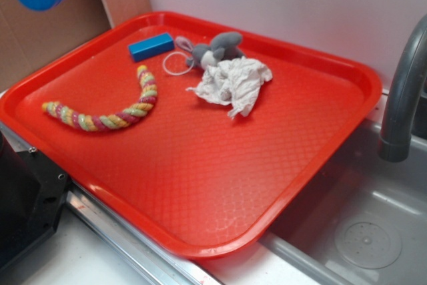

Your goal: Grab the blue bottle.

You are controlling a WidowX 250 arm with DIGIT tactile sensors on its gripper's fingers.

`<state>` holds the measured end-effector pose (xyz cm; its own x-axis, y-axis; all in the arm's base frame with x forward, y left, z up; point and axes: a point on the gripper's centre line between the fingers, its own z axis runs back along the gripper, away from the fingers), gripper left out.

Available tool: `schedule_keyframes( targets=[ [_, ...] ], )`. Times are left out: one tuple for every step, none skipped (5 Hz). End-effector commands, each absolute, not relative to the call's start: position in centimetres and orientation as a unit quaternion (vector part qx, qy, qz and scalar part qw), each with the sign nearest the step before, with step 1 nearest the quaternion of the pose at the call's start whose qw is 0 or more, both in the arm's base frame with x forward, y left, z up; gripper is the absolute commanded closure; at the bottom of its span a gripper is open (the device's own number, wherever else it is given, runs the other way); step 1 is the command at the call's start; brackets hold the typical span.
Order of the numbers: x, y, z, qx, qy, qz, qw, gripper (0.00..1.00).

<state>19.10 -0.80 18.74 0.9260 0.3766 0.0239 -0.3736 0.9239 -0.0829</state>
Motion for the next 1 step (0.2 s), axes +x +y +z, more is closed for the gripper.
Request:
schedule_keyframes(
  targets=[
    [21.87,-2.04,20.17,0.015,-0.047,0.156,0.986,1.00]
  ],
)
